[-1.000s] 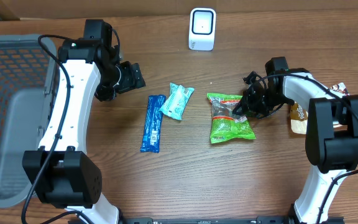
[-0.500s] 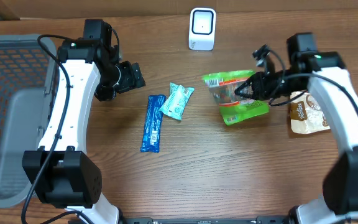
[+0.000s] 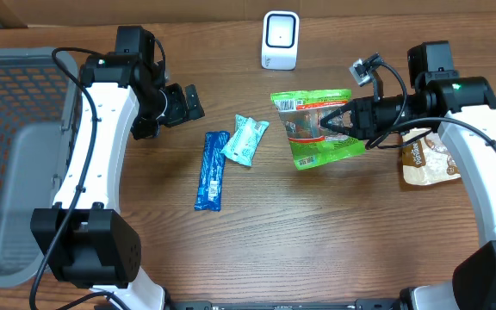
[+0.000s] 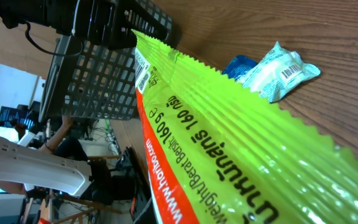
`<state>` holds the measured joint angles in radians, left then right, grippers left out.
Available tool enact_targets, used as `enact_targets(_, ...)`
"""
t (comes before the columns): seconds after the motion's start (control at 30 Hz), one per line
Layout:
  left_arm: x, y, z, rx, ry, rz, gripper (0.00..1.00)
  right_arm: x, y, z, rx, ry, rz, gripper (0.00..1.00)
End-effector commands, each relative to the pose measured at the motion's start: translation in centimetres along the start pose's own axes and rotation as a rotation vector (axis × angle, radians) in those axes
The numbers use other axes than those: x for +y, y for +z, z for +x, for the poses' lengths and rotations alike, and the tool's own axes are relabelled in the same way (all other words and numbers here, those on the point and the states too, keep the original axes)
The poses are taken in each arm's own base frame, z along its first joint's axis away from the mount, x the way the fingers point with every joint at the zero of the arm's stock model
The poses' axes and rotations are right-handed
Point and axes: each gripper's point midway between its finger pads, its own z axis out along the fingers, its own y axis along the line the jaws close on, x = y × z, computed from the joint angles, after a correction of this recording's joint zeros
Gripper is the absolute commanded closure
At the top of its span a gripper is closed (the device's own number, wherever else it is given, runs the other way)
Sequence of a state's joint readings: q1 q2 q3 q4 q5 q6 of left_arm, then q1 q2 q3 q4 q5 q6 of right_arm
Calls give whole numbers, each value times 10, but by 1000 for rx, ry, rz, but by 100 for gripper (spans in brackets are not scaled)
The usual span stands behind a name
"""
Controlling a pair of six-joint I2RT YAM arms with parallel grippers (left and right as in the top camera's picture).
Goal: Scan the item barcode
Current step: 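Lift the green bag with the right gripper toward the scanner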
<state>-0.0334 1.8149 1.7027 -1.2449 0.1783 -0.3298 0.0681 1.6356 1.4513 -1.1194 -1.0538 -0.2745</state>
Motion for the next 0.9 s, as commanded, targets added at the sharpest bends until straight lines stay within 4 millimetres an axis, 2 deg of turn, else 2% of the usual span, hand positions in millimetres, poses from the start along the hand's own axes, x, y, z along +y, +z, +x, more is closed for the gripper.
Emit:
enact_targets(0.0, -5, -11, -4, -35, 29, 7, 0, 21, -6, -8, -29, -61, -44, 96)
enact_targets(0.2, -5, -11, -4, -35, 29, 7, 0, 24, -9, -11, -29, -50, -31, 96)
enact_targets(0.47, -5, -11, -4, -35, 29, 7, 0, 23, -25, -21, -19, -46, 118, 96)
enact_targets(0.53, -5, -11, -4, -35, 29, 7, 0, 7, -27, -23, -21, 7, 214, 96)
enact_targets(0.57, -5, -11, -4, -35, 29, 7, 0, -10, -30, -24, -30, 64, 324, 96)
enact_targets(0.63, -5, -11, -4, -35, 29, 7, 0, -57, -47, -30, -87, 176, 670, 96)
enact_targets(0.67, -5, -11, -4, -35, 29, 7, 0, -67, -53, -33, -109, 186, 767, 96)
enact_targets(0.77, -5, -11, -4, -35, 29, 7, 0, -85, -67, -45, -182, 170, 1024, 96)
enact_targets(0.87, -5, -11, -4, -35, 29, 7, 0, -91, -66, -59, -233, 112, 1161, 96)
